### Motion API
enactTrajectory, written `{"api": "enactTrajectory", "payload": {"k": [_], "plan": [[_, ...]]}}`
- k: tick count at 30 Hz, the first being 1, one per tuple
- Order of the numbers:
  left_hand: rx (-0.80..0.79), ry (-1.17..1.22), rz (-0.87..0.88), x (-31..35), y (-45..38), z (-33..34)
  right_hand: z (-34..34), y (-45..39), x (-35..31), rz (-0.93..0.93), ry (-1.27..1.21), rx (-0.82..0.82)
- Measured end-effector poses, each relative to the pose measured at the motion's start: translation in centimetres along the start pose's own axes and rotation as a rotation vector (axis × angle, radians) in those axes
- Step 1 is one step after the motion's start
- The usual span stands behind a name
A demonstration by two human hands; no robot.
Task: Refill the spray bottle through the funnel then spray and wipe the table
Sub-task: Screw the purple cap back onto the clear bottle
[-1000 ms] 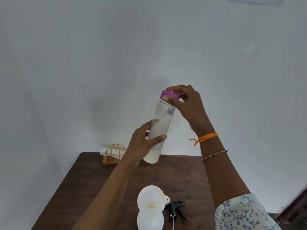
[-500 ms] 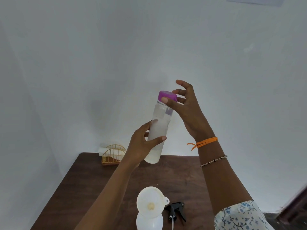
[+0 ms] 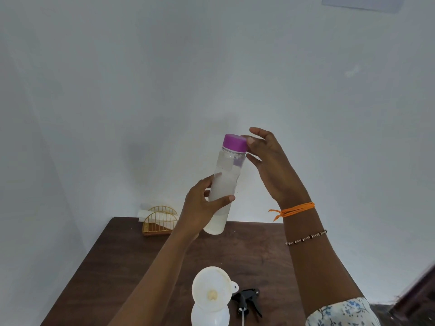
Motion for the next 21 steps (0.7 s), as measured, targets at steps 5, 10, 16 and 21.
{"api": "enactTrajectory", "payload": {"k": [5, 10, 16, 21], "plan": [[0.039, 0.029, -0.022, -0.5, -0.1, -0.4, -0.5, 0.2, 0.2, 0.023, -0.023, 0.096], [0.036, 0.03, -0.009, -0.5, 0.0, -0.6, 0.1, 0.1, 0.8, 0.064, 0.013, 0.045], [0.047, 0.035, -0.007, -0.4, -0.1, -0.7, 0.1, 0.4, 0.2, 0.012, -0.036, 0.143], [-0.061, 0.033, 0.049, 0.4, 0.4, -0.2, 0.6, -0.1, 0.5, 0.029, -0.025, -0.032]]}}
Point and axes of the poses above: each hand's wrist, its own y-axis away from the middle knuckle, its own z-axis out of the palm, x = y × z, the point moved 6 cm from there along -y, towards the middle knuckle, and after that the axes turned 11 degrees about -x, right-handed, at the moved point
